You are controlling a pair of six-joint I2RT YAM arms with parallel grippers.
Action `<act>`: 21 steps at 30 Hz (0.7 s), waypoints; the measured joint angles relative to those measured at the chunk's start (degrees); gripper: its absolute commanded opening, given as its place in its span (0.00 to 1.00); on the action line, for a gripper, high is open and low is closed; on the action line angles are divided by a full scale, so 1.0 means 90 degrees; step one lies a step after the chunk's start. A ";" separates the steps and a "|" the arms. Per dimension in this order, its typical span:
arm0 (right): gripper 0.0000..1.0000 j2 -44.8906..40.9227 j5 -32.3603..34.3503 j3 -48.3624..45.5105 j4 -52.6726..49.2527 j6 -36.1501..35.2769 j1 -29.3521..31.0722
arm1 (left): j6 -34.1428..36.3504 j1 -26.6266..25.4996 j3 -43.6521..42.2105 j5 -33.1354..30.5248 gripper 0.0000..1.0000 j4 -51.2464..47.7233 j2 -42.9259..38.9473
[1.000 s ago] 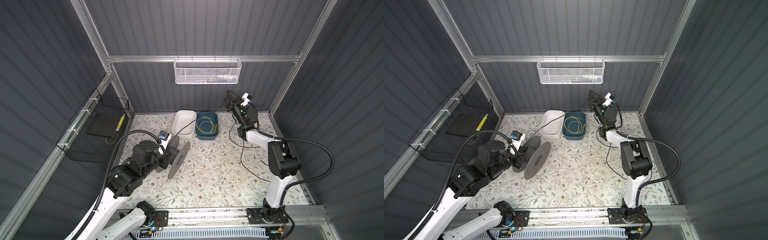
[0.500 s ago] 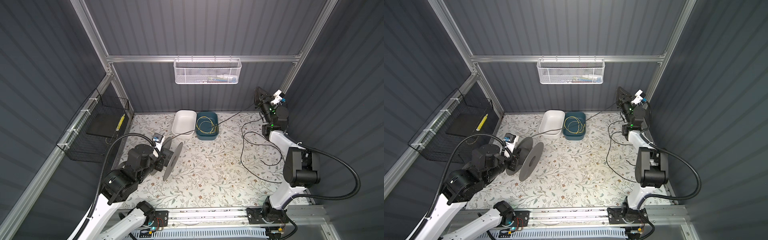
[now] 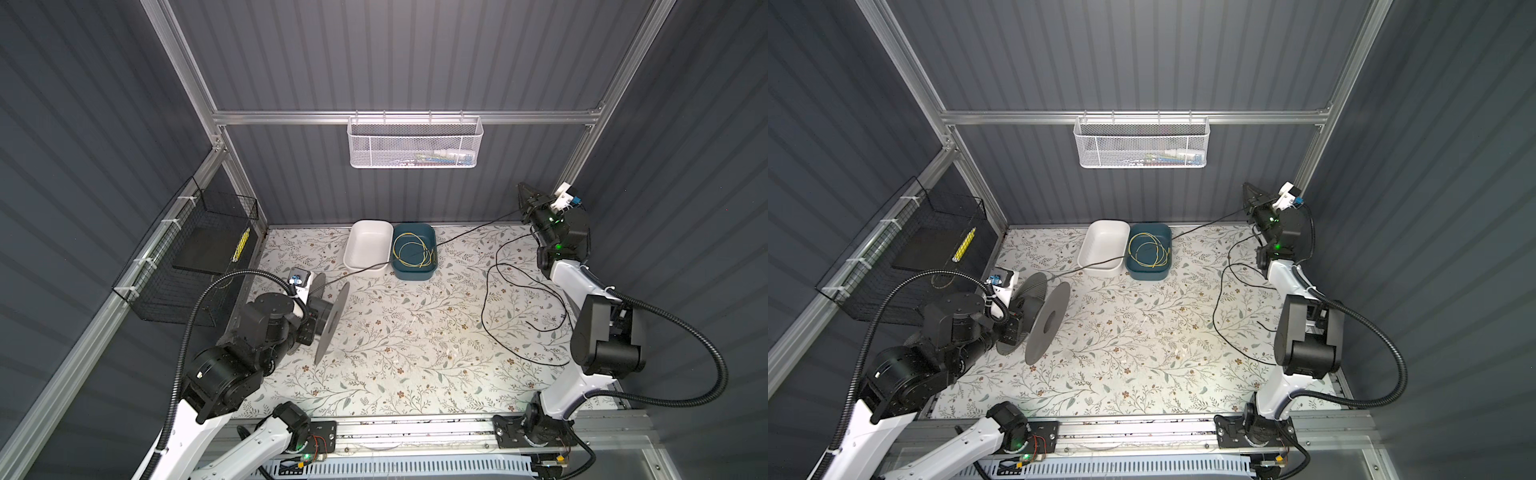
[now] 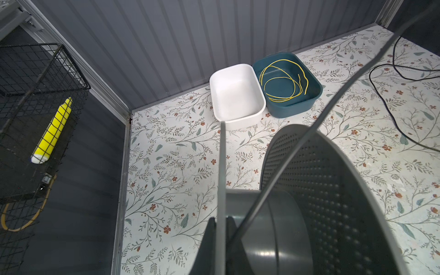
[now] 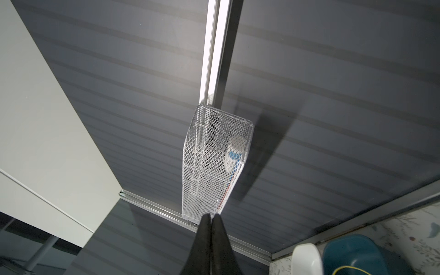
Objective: Wrap the cables
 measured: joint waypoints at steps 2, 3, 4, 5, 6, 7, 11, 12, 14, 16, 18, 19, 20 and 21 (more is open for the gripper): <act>0.04 0.0002 -0.0010 0.0233 -0.0311 -0.0262 0.0000 | 0.0044 0.0000 0.0107 0.0134 0.00 -0.0085 0.0027; 0.03 0.0002 -0.0005 0.0359 -0.0486 -0.0408 0.0002 | 0.0049 0.0000 0.0172 0.0226 0.00 -0.0126 0.0034; 0.02 0.0002 0.0002 0.0435 -0.0593 -0.0539 0.0007 | 0.0058 0.0000 0.0231 0.0313 0.00 -0.0160 0.0044; 0.02 0.0002 0.0029 0.0493 -0.0714 -0.0702 0.0015 | 0.0070 0.0000 0.0316 0.0430 0.00 -0.0197 0.0066; 0.01 0.0002 0.0068 0.0500 -0.0831 -0.0867 0.0027 | 0.0078 0.0000 0.0408 0.0544 0.00 -0.0231 0.0087; 0.00 0.0002 0.0104 0.0498 -0.0959 -0.1008 0.0049 | 0.0083 0.0000 0.0515 0.0651 0.00 -0.0267 0.0117; 0.00 0.0012 0.0330 0.0168 -0.1333 -0.1569 0.0192 | 0.0080 0.0000 0.1154 0.1141 0.00 -0.0342 0.0342; 0.00 0.0012 0.0393 0.0000 -0.1396 -0.1693 0.0250 | 0.0070 0.0000 0.1360 0.1287 0.00 -0.0338 0.0425; 0.00 0.0012 0.0537 -0.0403 -0.1520 -0.1955 0.0406 | 0.0041 0.0000 0.1756 0.1554 0.00 -0.0323 0.0600; 0.00 0.0012 0.0670 -0.0799 -0.1622 -0.2169 0.0580 | -0.0010 0.0000 0.2130 0.1768 0.00 -0.0304 0.0799; 0.00 0.0000 0.0823 -0.1263 -0.1644 -0.2363 0.0787 | -0.0102 0.0000 0.2538 0.1911 0.00 -0.0279 0.1069; 0.00 -0.0017 0.0913 -0.1474 -0.1649 -0.2441 0.0882 | -0.0136 0.0000 0.2703 0.1940 0.00 -0.0257 0.1202; 0.00 -0.0053 0.1013 -0.1729 -0.1656 -0.2528 0.0998 | -0.0177 0.0000 0.2878 0.1979 0.00 -0.0214 0.1355; 0.00 -0.0100 0.1107 -0.1950 -0.1668 -0.2599 0.1105 | -0.0238 0.0000 0.3043 0.2006 0.00 -0.0158 0.1515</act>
